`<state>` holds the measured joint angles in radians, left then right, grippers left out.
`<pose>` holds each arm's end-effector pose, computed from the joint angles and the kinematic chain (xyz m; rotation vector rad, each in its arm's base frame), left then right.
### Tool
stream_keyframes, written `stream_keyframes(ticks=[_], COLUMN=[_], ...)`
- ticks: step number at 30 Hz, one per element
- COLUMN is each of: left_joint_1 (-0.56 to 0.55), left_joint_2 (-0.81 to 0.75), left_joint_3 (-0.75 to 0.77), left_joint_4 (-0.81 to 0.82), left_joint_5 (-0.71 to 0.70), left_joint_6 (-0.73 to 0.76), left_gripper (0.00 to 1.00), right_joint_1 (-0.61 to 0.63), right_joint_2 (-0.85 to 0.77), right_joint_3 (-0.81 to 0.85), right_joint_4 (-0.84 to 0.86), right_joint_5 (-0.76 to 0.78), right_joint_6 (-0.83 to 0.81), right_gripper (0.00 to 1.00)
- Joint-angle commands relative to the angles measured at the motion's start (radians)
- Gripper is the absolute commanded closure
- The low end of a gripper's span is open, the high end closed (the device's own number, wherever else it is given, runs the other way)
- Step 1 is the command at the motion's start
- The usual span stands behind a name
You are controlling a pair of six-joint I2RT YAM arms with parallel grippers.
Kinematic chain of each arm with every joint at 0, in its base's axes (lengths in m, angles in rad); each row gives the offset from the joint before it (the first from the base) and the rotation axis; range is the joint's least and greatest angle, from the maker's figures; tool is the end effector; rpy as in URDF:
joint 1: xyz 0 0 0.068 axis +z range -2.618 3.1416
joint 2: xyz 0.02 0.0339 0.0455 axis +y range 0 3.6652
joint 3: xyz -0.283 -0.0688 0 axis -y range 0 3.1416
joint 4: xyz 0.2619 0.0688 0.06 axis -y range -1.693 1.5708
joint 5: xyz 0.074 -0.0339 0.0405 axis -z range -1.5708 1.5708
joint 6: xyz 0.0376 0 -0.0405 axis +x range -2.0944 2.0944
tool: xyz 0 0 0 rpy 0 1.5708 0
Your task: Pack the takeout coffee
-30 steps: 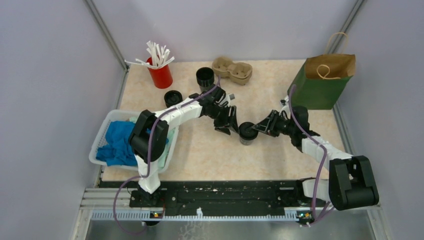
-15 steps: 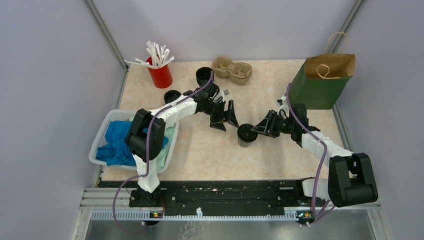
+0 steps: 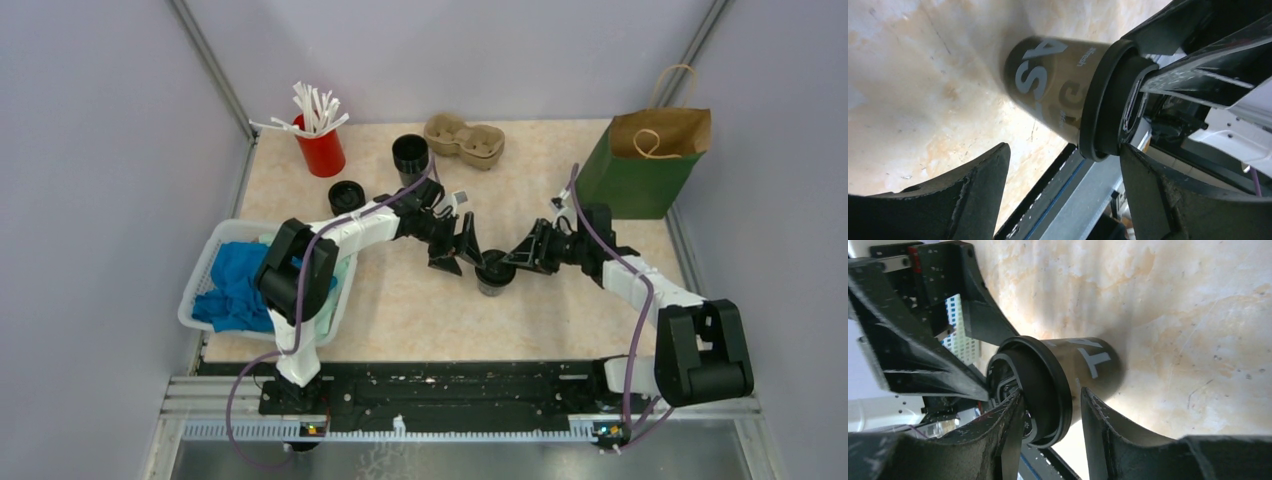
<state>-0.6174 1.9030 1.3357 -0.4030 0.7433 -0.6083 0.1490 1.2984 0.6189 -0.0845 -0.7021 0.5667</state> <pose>0.3301 -0.2656 0.2070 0.3445 2.7495 -1.3670 0.2530 0.0625 0.1971 0.1290 2.3958 1.1675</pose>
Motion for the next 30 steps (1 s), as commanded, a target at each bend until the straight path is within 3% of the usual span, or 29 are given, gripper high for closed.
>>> stream_keyframes(ticks=[1, 6, 11, 14, 17, 20, 25, 30], left_joint_1=[-0.009, 0.016, -0.002, -0.004, -0.018, -0.018, -0.019, -0.019], left_joint_2=[0.040, 0.099, 0.139, 0.184, 0.122, 0.078, 0.111, 0.111], left_joint_3=[-0.073, -0.199, -0.245, -0.274, -0.265, -0.204, -0.142, -0.117], left_joint_4=[-0.004, -0.022, -0.023, -0.015, -0.011, -0.051, -0.077, -0.094], left_joint_5=[-0.048, -0.231, -0.368, -0.393, -0.370, -0.305, -0.231, -0.210], left_joint_6=[0.034, 0.057, 0.102, 0.110, 0.136, 0.146, 0.116, 0.120], left_gripper=[0.19, 0.34, 0.34, 0.36, 0.32, 0.26, 0.22, 0.23], right_joint_1=[0.009, 0.008, -0.079, -0.101, -0.102, -0.103, -0.101, -0.102], right_joint_2=[0.033, 0.105, 0.224, 0.259, 0.205, 0.131, 0.142, 0.118], right_joint_3=[0.005, -0.135, -0.292, -0.244, -0.193, -0.119, -0.038, -0.039], right_joint_4=[-0.021, 0.160, 0.353, 0.307, 0.262, 0.153, -0.038, -0.020], right_joint_5=[0.029, -0.003, -0.048, -0.054, -0.112, -0.186, -0.266, -0.257], right_joint_6=[-0.023, 0.065, 0.143, 0.105, 0.095, 0.056, -0.057, -0.022], right_gripper=[0.57, 0.57, 0.57, 0.57, 0.56, 0.41, 0.28, 0.20])
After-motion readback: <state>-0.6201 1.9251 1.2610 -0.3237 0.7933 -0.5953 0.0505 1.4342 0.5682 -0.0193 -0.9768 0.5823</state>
